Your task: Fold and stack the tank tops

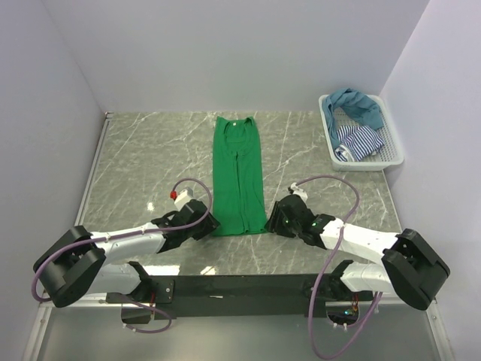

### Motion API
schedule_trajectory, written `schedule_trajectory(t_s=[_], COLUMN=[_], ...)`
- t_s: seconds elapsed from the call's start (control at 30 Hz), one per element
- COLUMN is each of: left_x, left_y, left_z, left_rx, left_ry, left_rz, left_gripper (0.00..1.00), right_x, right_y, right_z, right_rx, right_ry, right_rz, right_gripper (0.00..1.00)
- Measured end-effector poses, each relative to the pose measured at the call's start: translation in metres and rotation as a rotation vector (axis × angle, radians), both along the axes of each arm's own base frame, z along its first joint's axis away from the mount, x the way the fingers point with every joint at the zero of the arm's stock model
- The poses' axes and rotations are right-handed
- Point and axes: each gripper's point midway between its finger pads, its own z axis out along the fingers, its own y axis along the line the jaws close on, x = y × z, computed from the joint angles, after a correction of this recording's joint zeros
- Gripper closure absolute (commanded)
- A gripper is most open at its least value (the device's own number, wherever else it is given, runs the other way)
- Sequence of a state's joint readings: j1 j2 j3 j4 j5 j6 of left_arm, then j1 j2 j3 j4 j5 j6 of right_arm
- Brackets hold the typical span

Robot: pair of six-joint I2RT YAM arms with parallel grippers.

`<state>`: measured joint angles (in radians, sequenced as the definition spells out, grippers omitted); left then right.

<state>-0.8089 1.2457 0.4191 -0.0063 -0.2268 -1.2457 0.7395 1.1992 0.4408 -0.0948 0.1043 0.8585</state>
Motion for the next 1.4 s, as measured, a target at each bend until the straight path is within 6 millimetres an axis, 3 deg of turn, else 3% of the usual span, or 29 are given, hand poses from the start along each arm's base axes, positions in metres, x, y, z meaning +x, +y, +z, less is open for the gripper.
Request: schedule_trajectory(t_s=[0.53,0.67,0.77,0.83,0.97,1.07,1.27,1.4], left_x=[-0.002,-0.003,-0.003,-0.001,-0.001,-0.004,-0.028,-0.057], left_y=[0.003,0.002,-0.001,-0.004,-0.010,-0.016,-0.027,-0.025], left_z=[-0.004,-0.006,-0.009,-0.010,-0.013,-0.011,-0.008,-0.007], left_rx=[0.032,0.052,0.063,0.066,0.059,0.042,0.031,0.060], left_ry=[0.019,0.030,0.041,0.045,0.049,0.037,0.048,0.083], left_rz=[0.006,0.005,0.000,-0.004,-0.024,-0.049,-0.130,-0.189], left_gripper=[0.59,0.62,0.68,0.77,0.95,0.99,0.99,1.00], right_x=[0.006,0.008,0.010,0.010,0.009,0.004,-0.017,-0.037], right_y=[0.014,0.018,0.021,0.021,0.020,0.017,0.009,0.005], right_z=[-0.004,-0.006,-0.008,-0.009,-0.010,-0.009,0.005,0.016], right_rx=[0.013,0.015,0.015,0.013,0.007,-0.004,-0.013,0.003], right_ry=[-0.013,-0.015,-0.013,-0.011,-0.005,0.001,-0.023,-0.041], right_rz=[0.014,0.017,0.017,0.018,0.019,0.028,0.059,0.094], right_gripper=[0.54,0.65,0.74,0.78,0.97,1.00,1.00,1.00])
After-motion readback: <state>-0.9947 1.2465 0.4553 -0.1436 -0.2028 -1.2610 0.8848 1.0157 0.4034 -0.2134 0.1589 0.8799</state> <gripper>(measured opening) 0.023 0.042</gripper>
